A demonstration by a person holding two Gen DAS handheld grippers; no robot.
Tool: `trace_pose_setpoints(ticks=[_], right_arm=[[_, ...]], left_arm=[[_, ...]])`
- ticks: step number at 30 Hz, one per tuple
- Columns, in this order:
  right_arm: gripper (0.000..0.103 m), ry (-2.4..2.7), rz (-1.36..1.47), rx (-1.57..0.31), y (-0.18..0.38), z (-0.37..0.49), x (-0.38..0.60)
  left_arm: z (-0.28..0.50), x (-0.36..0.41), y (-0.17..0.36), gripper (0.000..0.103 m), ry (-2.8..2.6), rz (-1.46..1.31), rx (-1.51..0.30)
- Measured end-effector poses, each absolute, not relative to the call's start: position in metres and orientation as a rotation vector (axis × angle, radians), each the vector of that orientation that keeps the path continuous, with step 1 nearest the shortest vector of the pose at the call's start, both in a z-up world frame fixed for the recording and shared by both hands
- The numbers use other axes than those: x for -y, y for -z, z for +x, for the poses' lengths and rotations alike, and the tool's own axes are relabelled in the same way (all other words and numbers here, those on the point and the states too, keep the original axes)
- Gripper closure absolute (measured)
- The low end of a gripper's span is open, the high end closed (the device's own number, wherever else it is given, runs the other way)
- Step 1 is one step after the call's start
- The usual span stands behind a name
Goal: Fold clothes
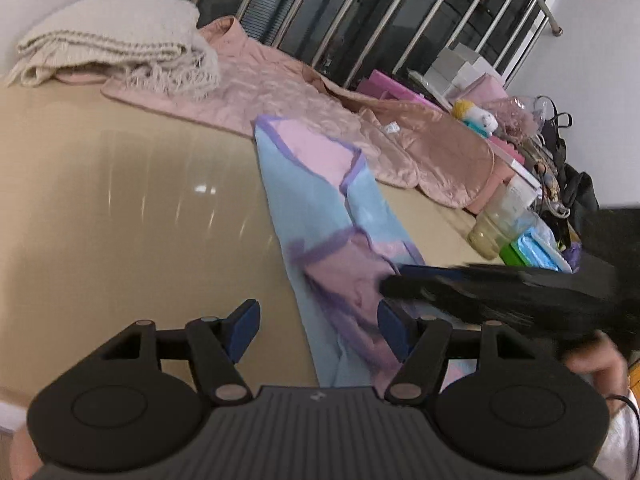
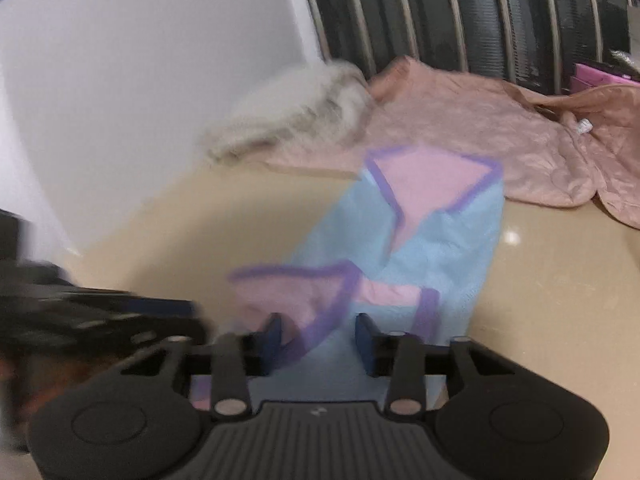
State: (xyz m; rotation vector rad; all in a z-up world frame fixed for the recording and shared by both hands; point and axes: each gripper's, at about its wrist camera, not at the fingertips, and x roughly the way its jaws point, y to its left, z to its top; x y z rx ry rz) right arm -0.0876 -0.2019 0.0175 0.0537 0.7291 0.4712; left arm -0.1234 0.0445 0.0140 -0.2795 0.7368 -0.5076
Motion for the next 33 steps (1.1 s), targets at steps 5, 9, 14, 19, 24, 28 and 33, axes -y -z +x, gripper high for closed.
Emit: trace_pose_setpoints(ticks=[5,9,14,19,24,28,33], right_arm=[[0.100,-0.329,0.199,-0.652,-0.029,-0.085,0.233],[0.089,-0.253,0.217,-0.709,-0.022,-0.076,0.247],[0.070,-0.342,0.149,-0.602,-0.045,-0.085,0.236],[0.073,-0.562,-0.065,-0.713,-0.043,-0.054,0.179],[0.101,-0.426,0.051,-0.753,-0.026,-0.017,0.181],[0.091,-0.392,0.156,-0.737,-0.032,-0.016,0.203],[0.060,-0.708,0.097,-0.777,-0.048,-0.050,0.182]], left_arm=[[-0.132,-0.036,-0.015,0.037,0.479,-0.192,-0.726],[-0.132,-0.032,-0.019,0.037,0.467,-0.195,-0.726],[-0.145,-0.022,-0.028,0.037,0.525,-0.173,-0.671],[-0.147,-0.009,-0.017,0.038,0.558,-0.158,-0.705],[-0.155,-0.011,-0.010,0.039,0.546,-0.145,-0.702],[-0.156,-0.023,-0.013,0.040,0.537,-0.187,-0.702],[-0.159,-0.030,-0.020,0.044,0.628,-0.243,-0.655]])
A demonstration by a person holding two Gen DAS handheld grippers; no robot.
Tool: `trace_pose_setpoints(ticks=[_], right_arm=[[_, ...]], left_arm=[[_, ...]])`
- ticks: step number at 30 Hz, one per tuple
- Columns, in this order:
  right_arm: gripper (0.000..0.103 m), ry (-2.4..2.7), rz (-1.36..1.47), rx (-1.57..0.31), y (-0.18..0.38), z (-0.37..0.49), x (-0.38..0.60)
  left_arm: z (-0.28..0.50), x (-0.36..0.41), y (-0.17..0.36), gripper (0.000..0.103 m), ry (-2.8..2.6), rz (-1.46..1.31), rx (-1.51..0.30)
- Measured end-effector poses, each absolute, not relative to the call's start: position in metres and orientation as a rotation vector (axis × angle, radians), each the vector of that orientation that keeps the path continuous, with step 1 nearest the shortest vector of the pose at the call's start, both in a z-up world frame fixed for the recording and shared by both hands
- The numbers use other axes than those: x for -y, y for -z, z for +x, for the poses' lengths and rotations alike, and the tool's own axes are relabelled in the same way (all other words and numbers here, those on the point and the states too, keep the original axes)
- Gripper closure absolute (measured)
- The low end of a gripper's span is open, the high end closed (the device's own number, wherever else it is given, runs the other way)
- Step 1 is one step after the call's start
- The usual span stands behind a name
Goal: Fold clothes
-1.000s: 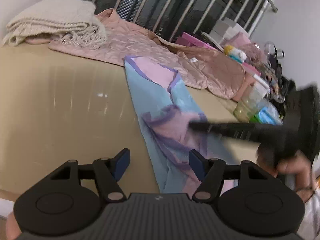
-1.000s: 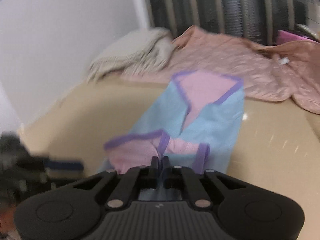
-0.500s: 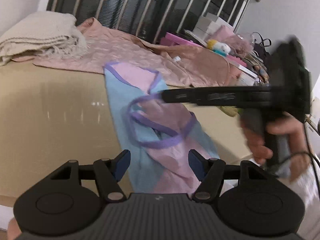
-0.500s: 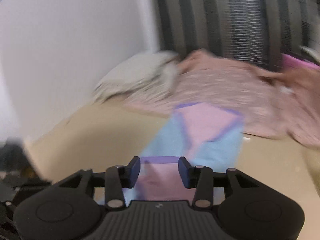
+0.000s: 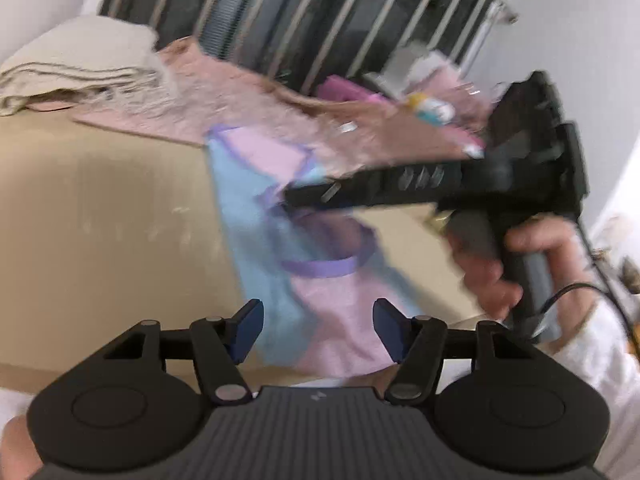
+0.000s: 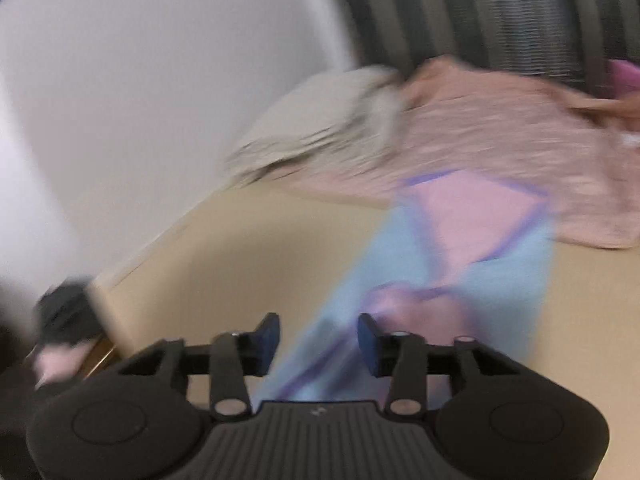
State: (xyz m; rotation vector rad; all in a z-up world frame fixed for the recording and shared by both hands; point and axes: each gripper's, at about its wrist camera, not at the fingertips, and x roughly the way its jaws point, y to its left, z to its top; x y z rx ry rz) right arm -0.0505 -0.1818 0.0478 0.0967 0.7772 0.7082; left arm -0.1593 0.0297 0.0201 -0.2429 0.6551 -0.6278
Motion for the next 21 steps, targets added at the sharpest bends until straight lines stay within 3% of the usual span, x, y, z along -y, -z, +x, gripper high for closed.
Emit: trace_pose_setpoints(ticks=[2,3,4,5,12,15,17,18,21], right_arm=[[0.063,-0.716,0.013,-0.838,-0.041,-0.051,0.163],[0.071,-0.702,-0.020,-0.859,-0.036,-0.050,0.158],[0.096,-0.687,-0.054,-0.879,-0.031,-0.049,0.152],[0.101,-0.680,-0.067,-0.887,-0.028,-0.047,0.150],[0.102,-0.880,0.366,-0.685,-0.048,-0.038,0.213],[0.100,-0.778,0.356,-0.689,-0.039,-0.026,0.225],[0.091,-0.696,0.295,-0.730,-0.030,-0.019,0.221],[0.074,-0.642,0.244,-0.757,-0.026,-0.018,0.219],[0.072,-0.585,0.170,-0.720,-0.031,-0.033,0.223]], left_arm=[[-0.155,-0.024,-0.017,0.052,0.617,-0.228,-0.679],[-0.152,-0.021,-0.013,0.053,0.603,-0.217,-0.695],[-0.150,-0.019,-0.010,0.055,0.591,-0.208,-0.709],[-0.149,-0.021,-0.007,0.056,0.589,-0.212,-0.712],[-0.144,-0.039,-0.005,0.054,0.583,-0.302,-0.731],[-0.142,-0.044,-0.005,0.053,0.561,-0.328,-0.731],[-0.140,-0.043,-0.005,0.054,0.546,-0.329,-0.731],[-0.140,-0.040,-0.006,0.054,0.537,-0.316,-0.731],[-0.144,-0.036,-0.011,0.058,0.529,-0.280,-0.729]])
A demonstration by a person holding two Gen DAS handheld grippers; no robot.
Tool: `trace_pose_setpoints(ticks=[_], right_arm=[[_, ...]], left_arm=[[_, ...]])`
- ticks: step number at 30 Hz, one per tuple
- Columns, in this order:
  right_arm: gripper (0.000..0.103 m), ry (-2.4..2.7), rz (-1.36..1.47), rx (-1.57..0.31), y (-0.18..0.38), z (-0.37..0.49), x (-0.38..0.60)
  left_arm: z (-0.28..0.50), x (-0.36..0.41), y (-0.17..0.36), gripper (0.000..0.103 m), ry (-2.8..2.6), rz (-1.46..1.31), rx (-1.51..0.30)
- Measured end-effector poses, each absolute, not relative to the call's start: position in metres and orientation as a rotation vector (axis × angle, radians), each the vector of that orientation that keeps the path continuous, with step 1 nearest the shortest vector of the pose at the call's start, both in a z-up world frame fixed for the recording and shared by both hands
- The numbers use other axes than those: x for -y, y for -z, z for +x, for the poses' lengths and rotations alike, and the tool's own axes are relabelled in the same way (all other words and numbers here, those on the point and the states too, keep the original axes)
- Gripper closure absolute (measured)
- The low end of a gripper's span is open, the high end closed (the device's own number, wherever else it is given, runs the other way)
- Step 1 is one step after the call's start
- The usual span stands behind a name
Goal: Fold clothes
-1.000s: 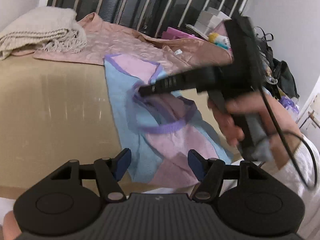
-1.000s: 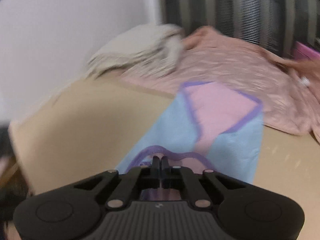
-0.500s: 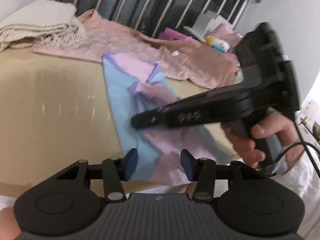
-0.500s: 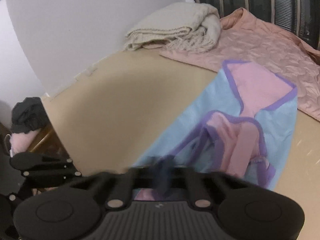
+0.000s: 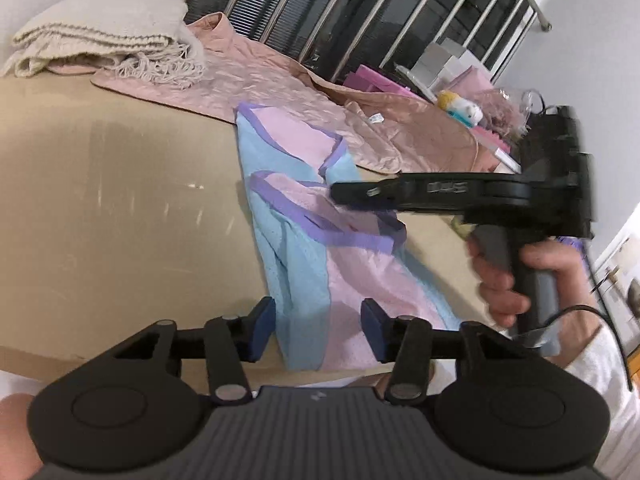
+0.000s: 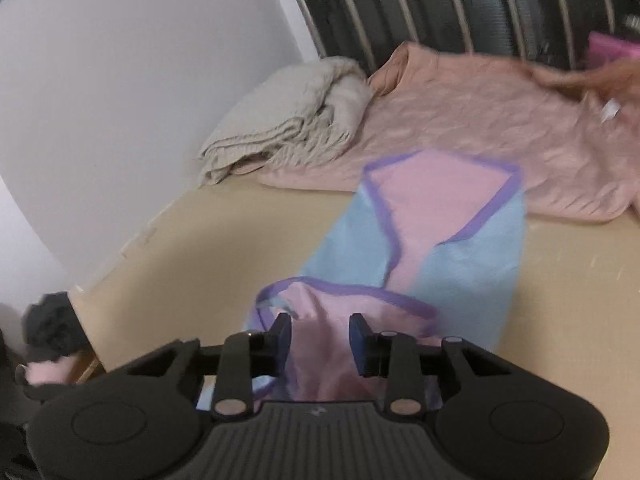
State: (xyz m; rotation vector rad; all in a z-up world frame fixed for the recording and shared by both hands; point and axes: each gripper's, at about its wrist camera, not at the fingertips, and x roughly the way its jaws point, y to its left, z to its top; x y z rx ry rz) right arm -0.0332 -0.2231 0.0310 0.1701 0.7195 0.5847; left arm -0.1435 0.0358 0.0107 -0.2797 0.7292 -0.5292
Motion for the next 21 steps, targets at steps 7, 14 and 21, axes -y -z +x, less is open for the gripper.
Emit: trace_pose_setpoints(ticks=[7,14,21], right_arm=[[0.066,-0.518,0.147,-0.662,-0.039,-0.078,0.272],[0.103,-0.418,0.131,-0.726,-0.009,-0.078,0.259],[0.069,-0.403,0.173,-0.668,-0.022,-0.082,0.274]], left_arm=[[-0.126,-0.033,-0.021,0.052,0.555,-0.295,-0.706],[-0.117,-0.005,-0.009,0.075,0.524,-0.194,-0.725],[-0.086,-0.029,-0.022,0.048,0.500,-0.326,-0.704]])
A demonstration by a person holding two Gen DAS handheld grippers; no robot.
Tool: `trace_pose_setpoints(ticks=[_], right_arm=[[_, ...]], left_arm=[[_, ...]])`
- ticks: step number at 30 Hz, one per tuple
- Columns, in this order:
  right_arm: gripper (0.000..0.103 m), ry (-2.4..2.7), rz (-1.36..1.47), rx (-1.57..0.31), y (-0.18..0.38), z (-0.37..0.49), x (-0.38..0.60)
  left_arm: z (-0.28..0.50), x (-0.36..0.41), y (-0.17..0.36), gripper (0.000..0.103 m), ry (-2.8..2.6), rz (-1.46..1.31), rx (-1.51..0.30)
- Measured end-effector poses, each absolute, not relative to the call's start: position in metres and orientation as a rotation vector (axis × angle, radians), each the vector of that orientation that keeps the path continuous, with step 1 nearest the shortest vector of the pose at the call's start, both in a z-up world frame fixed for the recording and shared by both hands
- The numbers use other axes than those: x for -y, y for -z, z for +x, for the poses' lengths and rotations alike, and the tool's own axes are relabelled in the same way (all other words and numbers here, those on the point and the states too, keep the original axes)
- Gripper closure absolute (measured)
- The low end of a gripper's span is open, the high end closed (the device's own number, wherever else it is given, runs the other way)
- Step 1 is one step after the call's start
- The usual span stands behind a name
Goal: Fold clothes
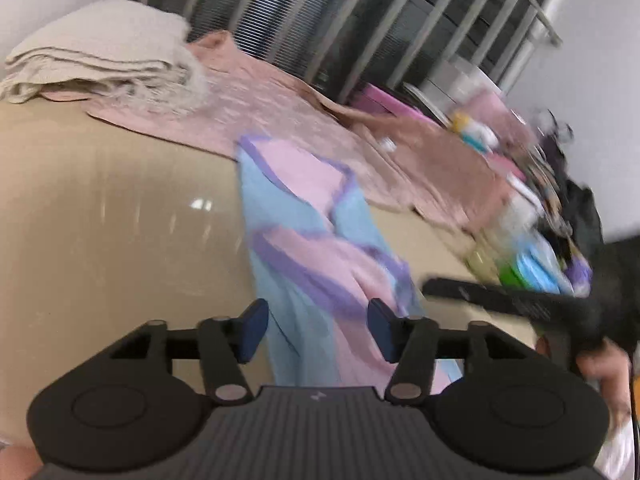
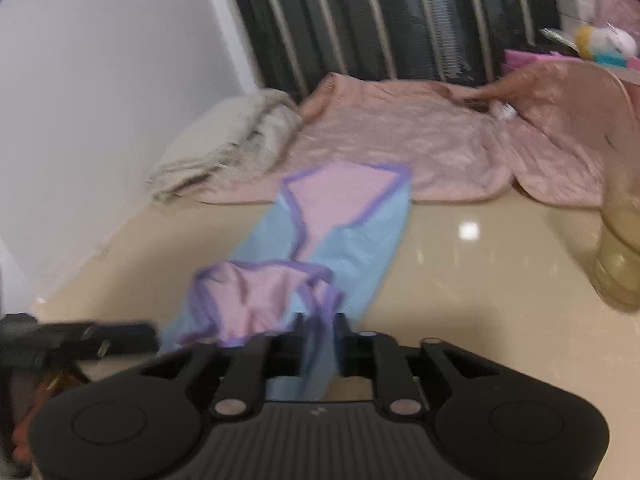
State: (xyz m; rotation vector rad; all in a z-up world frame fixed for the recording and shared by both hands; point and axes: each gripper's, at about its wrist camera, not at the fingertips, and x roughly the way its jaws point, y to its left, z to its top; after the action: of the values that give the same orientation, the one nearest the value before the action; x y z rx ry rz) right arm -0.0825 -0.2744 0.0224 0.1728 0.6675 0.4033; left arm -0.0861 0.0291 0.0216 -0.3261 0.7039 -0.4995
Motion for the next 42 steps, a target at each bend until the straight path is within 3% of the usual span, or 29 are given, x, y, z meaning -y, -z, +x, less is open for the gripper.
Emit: trace_pose_setpoints(ticks=[1,4,5,6,7,8,11,12,18,19,20,22,24,25,27,31,32,33,34,38,40,42], right_arm=[[0.063,-0.407,0.169,-0.659,-0.023,-0.080,0.272],[0.064,-0.400,0.162,-0.657,-0.021,-0.069,0.265],[0.066,-0.394,0.161,-0.666,-0.019,-0.065,0.262],[0.068,-0.397,0.159,-0.673,-0.017,-0.062,0.260],[0.070,-0.403,0.154,-0.680,-0.014,-0.059,0.257],[0.072,-0.409,0.146,-0.685,-0.011,-0.058,0.254],[0.092,-0.408,0.137,-0.693,-0.005,-0.056,0.249],[0.098,-0.408,0.149,-0.692,-0.004,-0.056,0.250],[0.098,-0.533,0.436,-0.657,-0.012,-0.058,0.285],[0.098,-0.534,0.467,-0.660,-0.010,-0.055,0.288],[0.097,-0.516,0.462,-0.672,-0.008,-0.052,0.288],[0.087,-0.447,0.385,-0.702,-0.004,-0.047,0.282],[0.081,-0.416,0.303,-0.703,-0.003,-0.051,0.276],[0.063,-0.432,0.283,-0.683,-0.006,-0.057,0.276],[0.049,-0.459,0.220,-0.633,-0.017,-0.076,0.276],[0.052,-0.524,0.159,-0.627,-0.023,-0.103,0.273],[0.058,-0.531,0.166,-0.648,-0.020,-0.104,0.271],[0.086,-0.522,0.164,-0.675,-0.015,-0.101,0.266],[0.100,-0.501,0.154,-0.691,-0.010,-0.098,0.261],[0.101,-0.413,0.112,-0.670,-0.004,-0.097,0.257],[0.087,-0.359,0.055,-0.634,-0.009,-0.105,0.259],[0.077,-0.348,0.000,-0.588,-0.016,-0.122,0.263]], left_arm=[[-0.076,-0.029,-0.021,0.048,0.504,-0.343,-0.719],[-0.050,-0.024,-0.020,0.049,0.449,-0.363,-0.756],[-0.044,-0.022,-0.019,0.053,0.438,-0.365,-0.763],[-0.039,-0.020,-0.017,0.060,0.444,-0.364,-0.771],[-0.035,-0.018,-0.016,0.076,0.445,-0.368,-0.777],[-0.033,-0.017,-0.014,0.083,0.442,-0.373,-0.782],[-0.032,-0.016,-0.013,0.097,0.460,-0.387,-0.767],[-0.034,-0.017,-0.015,0.098,0.485,-0.404,-0.754],[-0.026,-0.016,-0.020,0.098,0.519,-0.441,-0.748],[-0.021,-0.014,-0.017,0.094,0.494,-0.430,-0.766],[-0.016,-0.012,-0.014,0.083,0.471,-0.426,-0.791],[-0.015,-0.015,-0.009,0.060,0.460,-0.449,-0.810],[-0.025,-0.022,-0.011,0.055,0.481,-0.465,-0.788],[-0.034,-0.026,-0.014,0.053,0.495,-0.455,-0.776],[-0.055,-0.034,-0.020,0.050,0.532,-0.409,-0.761],[-0.091,-0.023,-0.020,0.052,0.563,-0.292,-0.767],[-0.093,-0.017,-0.017,0.065,0.550,-0.263,-0.766],[-0.094,-0.010,-0.014,0.076,0.534,-0.224,-0.766],[-0.093,-0.005,-0.010,0.088,0.505,-0.193,-0.762],[-0.104,-0.006,-0.007,0.088,0.466,-0.155,-0.711],[-0.111,-0.012,-0.009,0.083,0.451,-0.141,-0.699],[-0.125,-0.022,-0.016,0.066,0.446,-0.126,-0.664]])
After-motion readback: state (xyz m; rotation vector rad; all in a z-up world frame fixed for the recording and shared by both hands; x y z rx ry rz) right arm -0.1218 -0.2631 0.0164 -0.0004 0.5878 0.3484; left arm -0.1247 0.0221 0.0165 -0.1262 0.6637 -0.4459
